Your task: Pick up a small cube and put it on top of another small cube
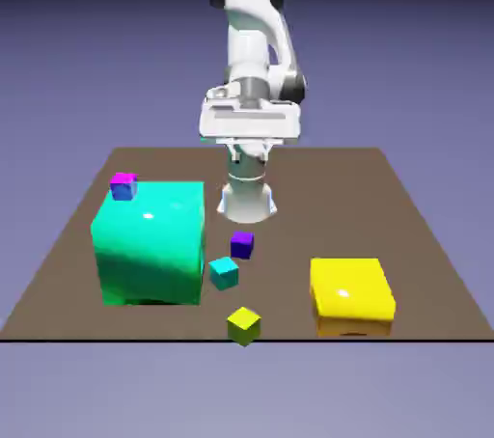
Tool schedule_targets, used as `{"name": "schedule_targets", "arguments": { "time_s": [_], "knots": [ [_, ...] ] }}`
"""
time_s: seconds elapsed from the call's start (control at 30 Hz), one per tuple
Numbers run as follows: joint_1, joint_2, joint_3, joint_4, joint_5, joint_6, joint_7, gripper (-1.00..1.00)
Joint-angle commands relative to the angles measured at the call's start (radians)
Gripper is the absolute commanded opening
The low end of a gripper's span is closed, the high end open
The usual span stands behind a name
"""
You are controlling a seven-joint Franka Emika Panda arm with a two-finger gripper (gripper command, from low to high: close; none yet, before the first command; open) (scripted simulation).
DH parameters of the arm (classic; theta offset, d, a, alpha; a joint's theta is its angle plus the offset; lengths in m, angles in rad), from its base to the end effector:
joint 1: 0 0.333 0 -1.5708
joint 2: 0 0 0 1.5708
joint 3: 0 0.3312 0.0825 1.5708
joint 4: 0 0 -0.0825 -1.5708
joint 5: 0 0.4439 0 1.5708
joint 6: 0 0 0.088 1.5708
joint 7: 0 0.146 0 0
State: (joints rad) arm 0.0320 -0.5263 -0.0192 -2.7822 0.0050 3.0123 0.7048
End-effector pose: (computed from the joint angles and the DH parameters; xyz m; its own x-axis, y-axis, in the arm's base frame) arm 0.4651 0.0062 0.3980 0.5621 -0.6481 0.5139 -0.4620 -0.7614 -0.4548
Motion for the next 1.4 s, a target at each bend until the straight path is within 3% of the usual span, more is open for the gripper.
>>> {"name": "schedule_targets", "arguments": {
  "time_s": [0.0,0.87,1.1,1.13,1.37],
  "knots": [
    [0.017,0.036,-0.016,0.023,0.004,-0.021,-0.030,0.00],
    [0.447,0.979,-0.430,0.622,0.113,-0.553,-0.811,0.00],
    [0.387,1.140,-0.364,0.642,0.182,-0.424,-0.862,0.00],
    [0.387,1.140,-0.364,0.642,0.182,-0.424,-0.862,-1.00],
    [0.453,0.922,-0.454,0.564,0.049,-0.552,-0.823,-1.00]
  ]
}}
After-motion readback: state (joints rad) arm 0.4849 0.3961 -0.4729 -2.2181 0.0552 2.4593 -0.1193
